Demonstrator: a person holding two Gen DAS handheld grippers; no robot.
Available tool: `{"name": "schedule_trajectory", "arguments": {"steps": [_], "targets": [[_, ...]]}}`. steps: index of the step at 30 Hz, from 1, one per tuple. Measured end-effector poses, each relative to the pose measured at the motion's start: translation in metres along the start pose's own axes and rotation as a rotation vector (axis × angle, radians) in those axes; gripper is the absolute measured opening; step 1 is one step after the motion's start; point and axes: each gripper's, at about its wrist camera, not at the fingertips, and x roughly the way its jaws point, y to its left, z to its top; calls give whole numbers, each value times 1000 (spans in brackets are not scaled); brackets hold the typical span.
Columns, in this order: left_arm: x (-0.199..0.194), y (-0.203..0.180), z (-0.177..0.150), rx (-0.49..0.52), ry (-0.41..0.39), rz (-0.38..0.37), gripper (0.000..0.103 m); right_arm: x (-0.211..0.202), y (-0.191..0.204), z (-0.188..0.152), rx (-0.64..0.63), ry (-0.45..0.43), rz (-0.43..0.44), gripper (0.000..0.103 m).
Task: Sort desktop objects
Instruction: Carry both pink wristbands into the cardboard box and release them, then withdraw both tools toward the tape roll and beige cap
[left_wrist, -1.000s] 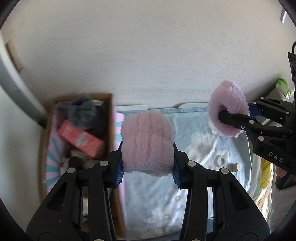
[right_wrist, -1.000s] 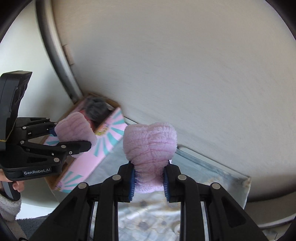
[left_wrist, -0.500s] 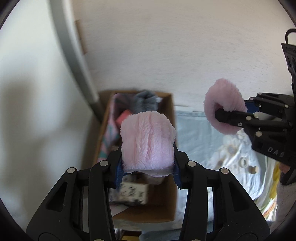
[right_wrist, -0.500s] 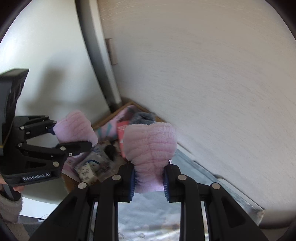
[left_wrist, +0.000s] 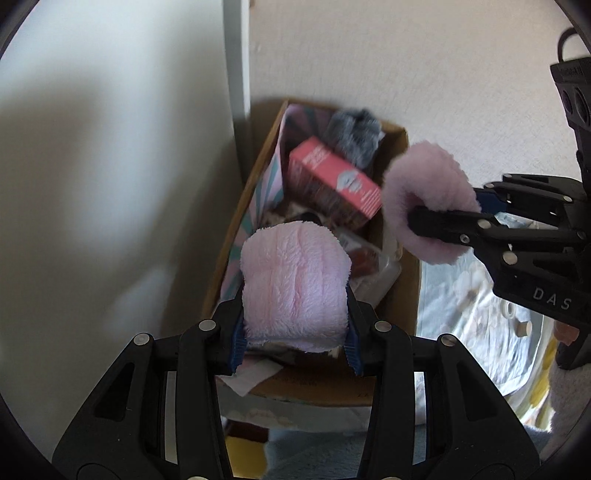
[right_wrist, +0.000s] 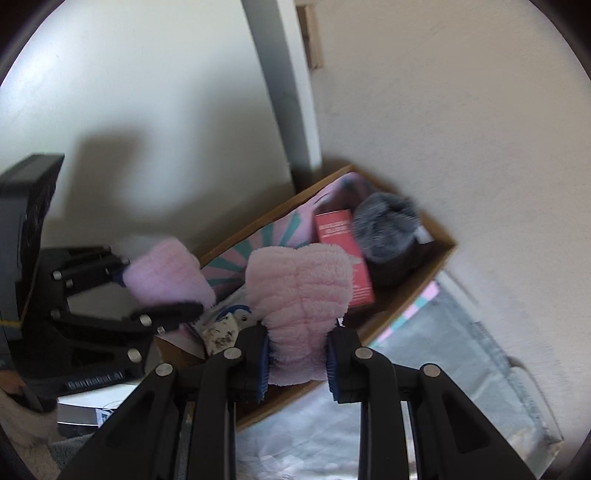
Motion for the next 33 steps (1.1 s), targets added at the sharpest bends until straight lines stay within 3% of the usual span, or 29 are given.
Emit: {"name": "schedule_trajectory", "arguments": {"steps": [7,9,10,11,12,14,15,22,28,33], "targets": [[16,3,-8,4,27,-21,40,37,9,21,28,-7,76,27],[19,1,-13,6,40,-36,45,30,9,20,43,-13,70,30],[22,-1,-11,1,50,-42,50,33,8,22,56,-9,66,36],[23,0,-12,-14,59,-52,67,34,5,23,79,-4,58,45],[22,1,-12,-23,65,-59,99,36,3,24,100,-4,55,49],[19,3,-14,-36,34,-68,103,33,-3,24,143,-20,72,77],[17,4,-14,-43,20,-80,103,29,-6,23,164,-42,72,81],[16,2,-13,-27,5,-75,103,1,-23,13,233,-128,13,82],[13,-9,1,35,-76,-84,103,-30,-35,2,260,-162,-51,82],[-4,-30,10,95,-88,-60,103,-67,-45,-16,276,-220,-157,82]]}}
